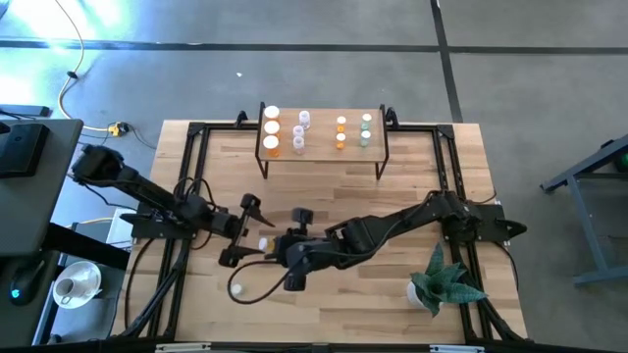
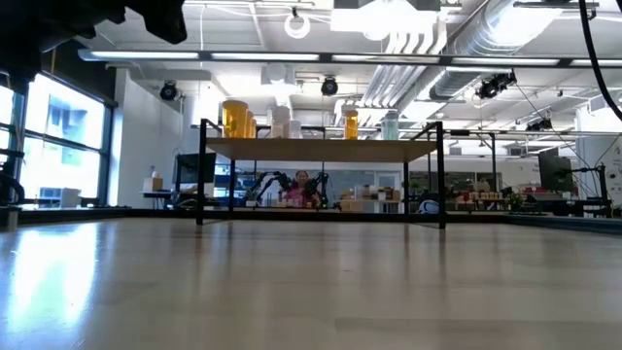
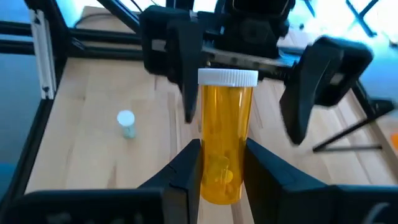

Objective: Pick and place medicine bottles onto shelf by color
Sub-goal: Put the small orange pill bottle on the shelf aligned with the other small orange pill bottle

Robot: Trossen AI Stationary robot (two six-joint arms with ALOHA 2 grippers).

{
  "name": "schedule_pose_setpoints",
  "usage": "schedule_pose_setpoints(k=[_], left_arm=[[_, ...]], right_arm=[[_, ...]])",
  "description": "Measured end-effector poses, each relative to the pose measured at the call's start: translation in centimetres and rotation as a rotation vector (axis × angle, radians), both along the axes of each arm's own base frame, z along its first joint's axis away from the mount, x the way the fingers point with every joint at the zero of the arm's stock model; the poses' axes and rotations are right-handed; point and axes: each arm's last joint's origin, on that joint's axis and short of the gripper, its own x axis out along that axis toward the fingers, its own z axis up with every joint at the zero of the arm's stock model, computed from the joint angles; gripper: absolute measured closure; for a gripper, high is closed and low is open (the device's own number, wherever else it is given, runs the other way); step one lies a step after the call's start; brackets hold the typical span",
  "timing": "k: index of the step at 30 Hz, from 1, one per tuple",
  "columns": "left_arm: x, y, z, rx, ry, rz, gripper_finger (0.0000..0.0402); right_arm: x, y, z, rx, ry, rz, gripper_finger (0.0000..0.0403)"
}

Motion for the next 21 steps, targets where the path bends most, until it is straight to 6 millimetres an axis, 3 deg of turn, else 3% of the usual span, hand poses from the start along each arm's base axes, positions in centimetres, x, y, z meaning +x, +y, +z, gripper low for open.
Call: schedule_pose_setpoints(k=[16, 21], left_arm=[[2.6, -2.5, 1.8, 0.009, -0.084, -0.017, 0.0089], [2.5, -2.9, 1.8, 0.010, -0.079, -0.011, 0.0113]], right_arm=[[0.7, -0.7, 0.4, 0.015, -0.040, 0.029, 0.0320], [0.4, 0.0, 0.4, 0.017, -0.040, 0.044, 0.0320]])
